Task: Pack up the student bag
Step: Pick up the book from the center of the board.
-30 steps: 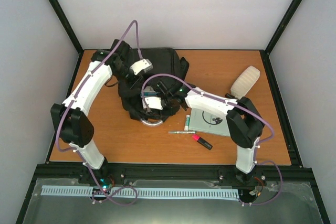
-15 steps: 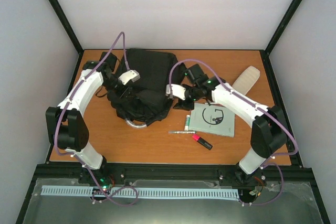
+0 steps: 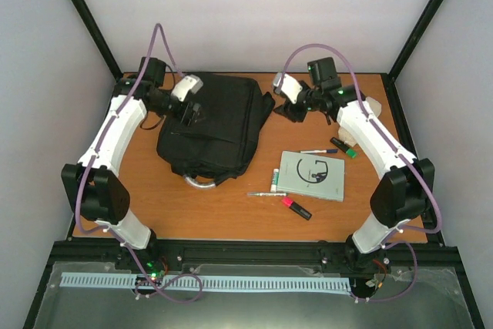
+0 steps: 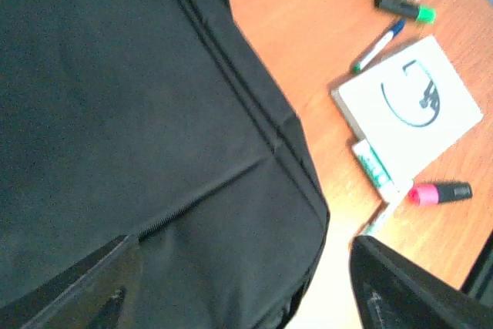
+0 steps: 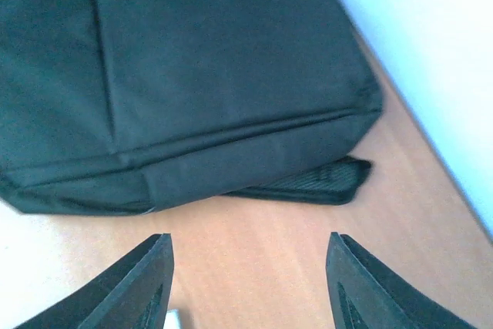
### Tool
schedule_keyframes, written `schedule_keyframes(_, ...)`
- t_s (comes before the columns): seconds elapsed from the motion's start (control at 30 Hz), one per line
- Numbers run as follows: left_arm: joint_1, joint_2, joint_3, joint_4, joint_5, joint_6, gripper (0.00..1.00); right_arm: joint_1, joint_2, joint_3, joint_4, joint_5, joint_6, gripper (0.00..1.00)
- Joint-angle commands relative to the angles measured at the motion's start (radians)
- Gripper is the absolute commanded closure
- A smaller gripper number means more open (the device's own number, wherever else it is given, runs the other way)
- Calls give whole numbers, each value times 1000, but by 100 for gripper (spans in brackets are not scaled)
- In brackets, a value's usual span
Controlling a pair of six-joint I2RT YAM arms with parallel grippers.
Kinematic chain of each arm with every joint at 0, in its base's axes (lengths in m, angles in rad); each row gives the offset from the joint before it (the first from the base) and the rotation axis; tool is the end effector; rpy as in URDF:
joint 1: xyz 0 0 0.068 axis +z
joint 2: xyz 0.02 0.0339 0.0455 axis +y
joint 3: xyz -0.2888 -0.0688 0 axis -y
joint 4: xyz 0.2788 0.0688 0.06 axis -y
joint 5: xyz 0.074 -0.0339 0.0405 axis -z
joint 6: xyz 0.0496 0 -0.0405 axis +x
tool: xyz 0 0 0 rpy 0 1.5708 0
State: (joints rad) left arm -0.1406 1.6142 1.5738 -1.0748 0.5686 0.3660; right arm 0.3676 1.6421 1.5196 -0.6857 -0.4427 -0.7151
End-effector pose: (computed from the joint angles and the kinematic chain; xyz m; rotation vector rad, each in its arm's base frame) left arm 0.3571 -0.0775 0.3467 0.8066 2.4263 -0.6742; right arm 0.3719 0.1660 0.3411 -1.3621 1.8630 0.3501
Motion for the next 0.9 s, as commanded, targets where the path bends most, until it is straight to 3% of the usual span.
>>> schedule_keyframes(0.0, 3, -16, 74, 135, 81, -260, 20, -35, 31, 112, 34, 54, 9, 43)
schedule_keyframes(0.13, 3, 12, 79, 144, 119, -305, 15, -39, 91, 266, 106, 217, 38, 43)
schedule_keyframes(0.2, 1, 9, 76, 130, 143, -277, 15, -44, 82, 297, 118, 214, 95, 44)
schedule_keyframes(0.33, -26, -24, 51, 126, 108, -127, 16, -49, 79, 227, -5, -17, 64, 44)
schedule_keyframes(0.47, -113, -38, 73, 74, -89, 51, 18, -66, 57, 155, -100, -84, -16, 48)
schedule_keyframes(0.53, -143, -36, 103, 48, -164, 53, 18, -117, 38, 137, -186, -140, -63, 48)
schedule_keyframes(0.7, -241, -22, 78, 15, -146, 26, 23, -273, 55, 113, -458, -202, -152, 47)
schedule_keyframes(0.87, -408, 2, -27, 82, -175, 18, 24, -374, 28, -79, -441, -149, -206, 44)
